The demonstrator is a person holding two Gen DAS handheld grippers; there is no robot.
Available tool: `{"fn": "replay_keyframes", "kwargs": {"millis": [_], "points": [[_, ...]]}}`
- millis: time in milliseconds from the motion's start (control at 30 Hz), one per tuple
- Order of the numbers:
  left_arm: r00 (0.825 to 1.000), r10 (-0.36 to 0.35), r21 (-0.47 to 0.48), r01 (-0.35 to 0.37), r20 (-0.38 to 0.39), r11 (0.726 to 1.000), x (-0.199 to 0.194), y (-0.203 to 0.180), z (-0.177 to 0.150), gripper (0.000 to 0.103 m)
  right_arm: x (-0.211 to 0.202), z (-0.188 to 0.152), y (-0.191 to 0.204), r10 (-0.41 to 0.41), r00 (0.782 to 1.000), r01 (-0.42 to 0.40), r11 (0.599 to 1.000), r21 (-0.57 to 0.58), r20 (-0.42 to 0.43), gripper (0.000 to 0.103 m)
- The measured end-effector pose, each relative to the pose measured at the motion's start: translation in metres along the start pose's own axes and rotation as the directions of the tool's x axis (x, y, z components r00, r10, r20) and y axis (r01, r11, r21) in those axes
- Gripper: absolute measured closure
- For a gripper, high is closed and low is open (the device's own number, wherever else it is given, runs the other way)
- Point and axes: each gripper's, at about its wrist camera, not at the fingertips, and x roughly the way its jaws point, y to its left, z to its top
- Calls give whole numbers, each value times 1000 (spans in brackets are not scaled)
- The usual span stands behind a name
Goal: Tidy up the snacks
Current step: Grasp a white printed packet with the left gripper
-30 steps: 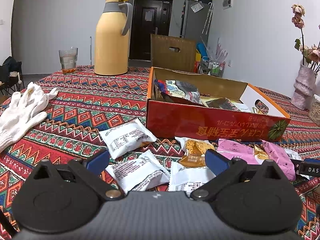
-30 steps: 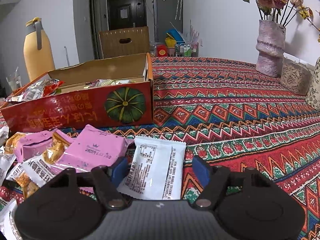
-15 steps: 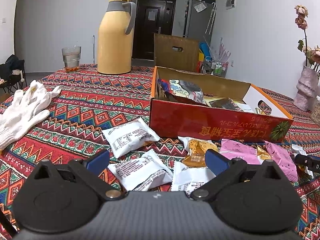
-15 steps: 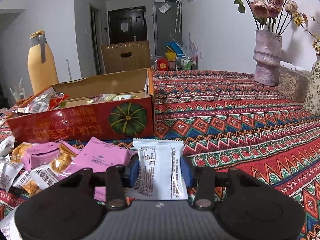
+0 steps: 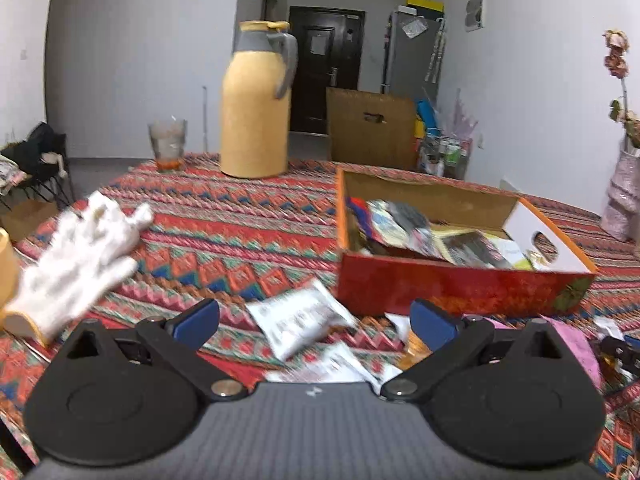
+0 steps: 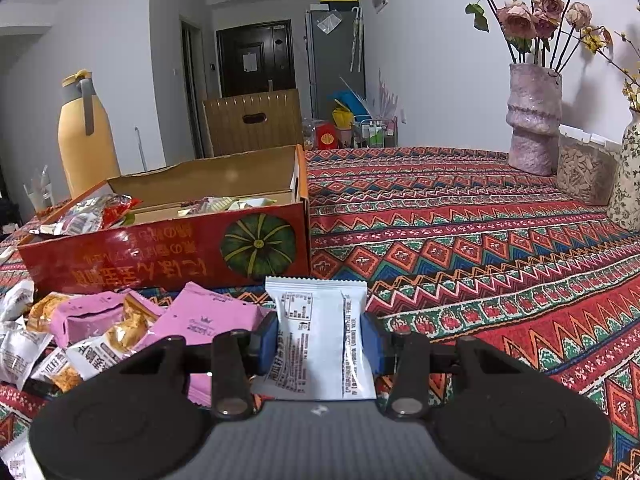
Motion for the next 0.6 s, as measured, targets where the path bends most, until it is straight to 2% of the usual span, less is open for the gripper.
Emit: {"fn": "replay_keyframes", "kwargs": {"millis": [100, 267, 600], "points": [[999, 45, 11, -45, -7, 999, 4, 7, 15, 0, 0, 0, 0, 2, 1000, -2, 1000, 3, 2, 60], [997, 73, 10, -72, -35, 997, 17, 16, 32, 0, 0, 0, 0, 3, 1000, -3, 1000, 7, 5, 60], [983, 97, 3, -98, -157, 995, 50, 23, 34, 0, -1, 0, -1, 2, 1000, -2, 1000, 12, 17, 60]]}}
